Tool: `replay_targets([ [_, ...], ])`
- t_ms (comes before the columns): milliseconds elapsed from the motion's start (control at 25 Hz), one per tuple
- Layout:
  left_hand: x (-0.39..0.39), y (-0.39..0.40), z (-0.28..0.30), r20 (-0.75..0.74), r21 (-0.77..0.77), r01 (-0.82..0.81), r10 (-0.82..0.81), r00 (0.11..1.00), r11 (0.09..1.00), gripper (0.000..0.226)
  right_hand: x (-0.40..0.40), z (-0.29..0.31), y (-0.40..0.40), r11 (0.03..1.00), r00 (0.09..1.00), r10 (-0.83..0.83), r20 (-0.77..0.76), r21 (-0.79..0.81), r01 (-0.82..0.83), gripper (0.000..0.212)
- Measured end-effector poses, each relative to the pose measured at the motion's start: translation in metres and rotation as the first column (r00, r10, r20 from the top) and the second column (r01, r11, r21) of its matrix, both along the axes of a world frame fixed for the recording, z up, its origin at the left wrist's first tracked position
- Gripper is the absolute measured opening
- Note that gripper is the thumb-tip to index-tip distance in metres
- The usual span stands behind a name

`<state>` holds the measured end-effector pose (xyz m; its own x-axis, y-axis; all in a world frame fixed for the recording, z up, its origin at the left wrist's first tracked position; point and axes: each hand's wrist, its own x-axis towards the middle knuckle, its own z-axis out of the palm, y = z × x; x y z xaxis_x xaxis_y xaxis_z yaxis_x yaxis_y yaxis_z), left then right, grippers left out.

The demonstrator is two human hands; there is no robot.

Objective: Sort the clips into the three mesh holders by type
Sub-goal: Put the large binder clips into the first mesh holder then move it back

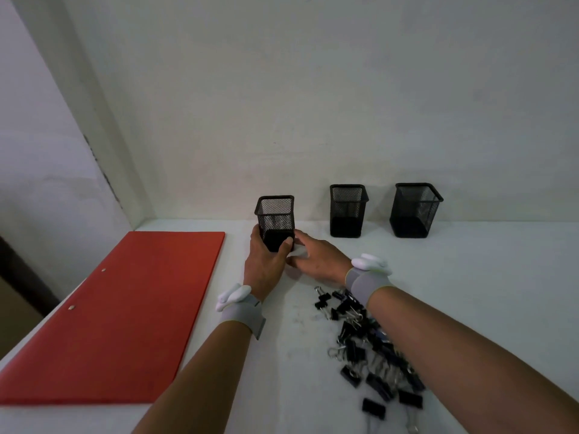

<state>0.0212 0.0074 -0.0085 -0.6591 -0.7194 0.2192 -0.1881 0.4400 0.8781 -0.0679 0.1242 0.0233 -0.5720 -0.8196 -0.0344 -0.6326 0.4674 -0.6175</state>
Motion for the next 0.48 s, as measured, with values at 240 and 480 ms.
replay_targets([
  [240, 0.068, 0.054, 0.004, -0.013, 0.028, 0.045, -0.044, 0.999, 0.999, 0.071, 0.058, 0.007, 0.056, 0.990, 0.981, 0.033, -0.192, 0.141, -0.006, 0.078],
  [480, 0.123, 0.090, -0.005, -0.039, 0.034, 0.033, -0.032, 0.999, 0.999, 0.072, 0.120, 0.015, 0.111, 0.990, 0.949, 0.108, -0.296, 0.124, -0.074, 0.074],
])
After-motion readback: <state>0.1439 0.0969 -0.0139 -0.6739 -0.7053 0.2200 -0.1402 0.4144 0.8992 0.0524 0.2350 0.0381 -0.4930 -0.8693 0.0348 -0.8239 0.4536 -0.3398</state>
